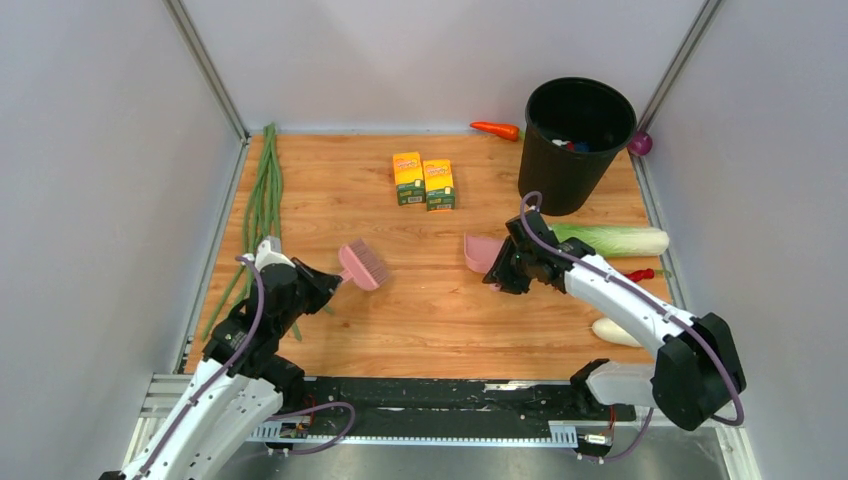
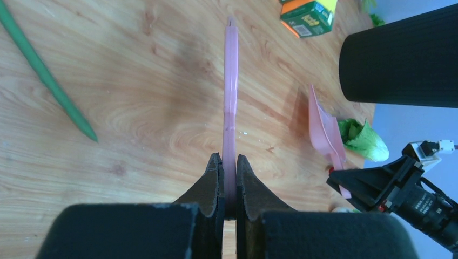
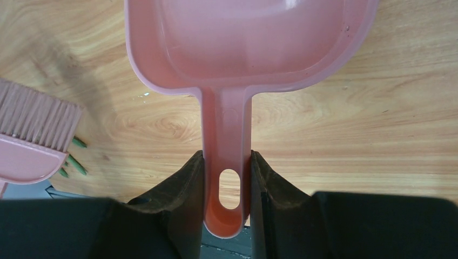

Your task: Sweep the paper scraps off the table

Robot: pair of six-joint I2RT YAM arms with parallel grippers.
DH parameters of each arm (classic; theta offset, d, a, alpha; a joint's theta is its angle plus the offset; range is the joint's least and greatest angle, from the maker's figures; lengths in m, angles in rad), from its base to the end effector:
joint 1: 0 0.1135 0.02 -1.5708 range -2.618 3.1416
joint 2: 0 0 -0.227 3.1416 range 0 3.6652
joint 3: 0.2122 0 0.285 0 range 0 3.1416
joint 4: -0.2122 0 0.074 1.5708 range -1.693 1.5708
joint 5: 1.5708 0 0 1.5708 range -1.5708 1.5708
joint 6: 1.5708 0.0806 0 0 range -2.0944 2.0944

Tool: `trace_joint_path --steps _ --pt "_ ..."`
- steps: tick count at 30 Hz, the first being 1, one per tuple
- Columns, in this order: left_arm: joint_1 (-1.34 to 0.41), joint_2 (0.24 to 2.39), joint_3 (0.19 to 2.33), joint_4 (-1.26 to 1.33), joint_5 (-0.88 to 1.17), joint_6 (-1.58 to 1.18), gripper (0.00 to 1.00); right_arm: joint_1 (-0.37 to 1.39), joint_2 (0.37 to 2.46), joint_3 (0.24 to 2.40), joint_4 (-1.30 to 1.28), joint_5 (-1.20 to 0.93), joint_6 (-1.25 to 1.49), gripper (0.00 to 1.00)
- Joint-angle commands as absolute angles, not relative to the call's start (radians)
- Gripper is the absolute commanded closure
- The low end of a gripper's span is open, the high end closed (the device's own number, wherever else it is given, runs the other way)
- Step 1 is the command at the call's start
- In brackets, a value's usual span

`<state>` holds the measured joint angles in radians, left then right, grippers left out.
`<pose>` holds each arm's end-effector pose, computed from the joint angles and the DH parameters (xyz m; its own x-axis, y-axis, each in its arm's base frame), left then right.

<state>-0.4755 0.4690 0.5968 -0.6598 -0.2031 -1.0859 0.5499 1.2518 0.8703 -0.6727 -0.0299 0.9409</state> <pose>0.2013 -0.0853 0.2336 -0.4702 -0.7326 -0.4922 -0.2620 0.6484 -0.7148 0.2597 0.1620 0.1466 -0.8690 0.4148 -0.2699 0.2839 0.8646 0.4144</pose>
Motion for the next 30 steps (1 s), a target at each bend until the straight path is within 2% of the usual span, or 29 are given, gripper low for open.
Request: trace_joint_path --steps 1,8,21,27,30 --pt "-0.472 0.443 0.532 -0.534 -0.147 -1.198 1.0 0.564 1.298 0.848 -0.552 -0.057 0.934 1.0" --pt "-0.472 0.431 0.425 -0.52 -0.127 -1.276 1.0 0.609 1.407 0.828 -0.517 -0.094 0.899 1.0" --pt "-0.474 0.477 0.364 -0.526 -0.086 -1.296 0.91 0.617 1.523 0.813 -0.486 -0.146 0.853 1.0" --pt "-0.474 0.505 0.373 -0.554 -0.08 -1.29 0.79 0.617 1.555 0.816 -0.495 -0.155 0.831 1.0" --pt "-0.472 0.526 0.396 -0.583 -0.094 -1.275 0.73 0.62 1.572 0.847 -0.56 -0.103 0.825 0.94"
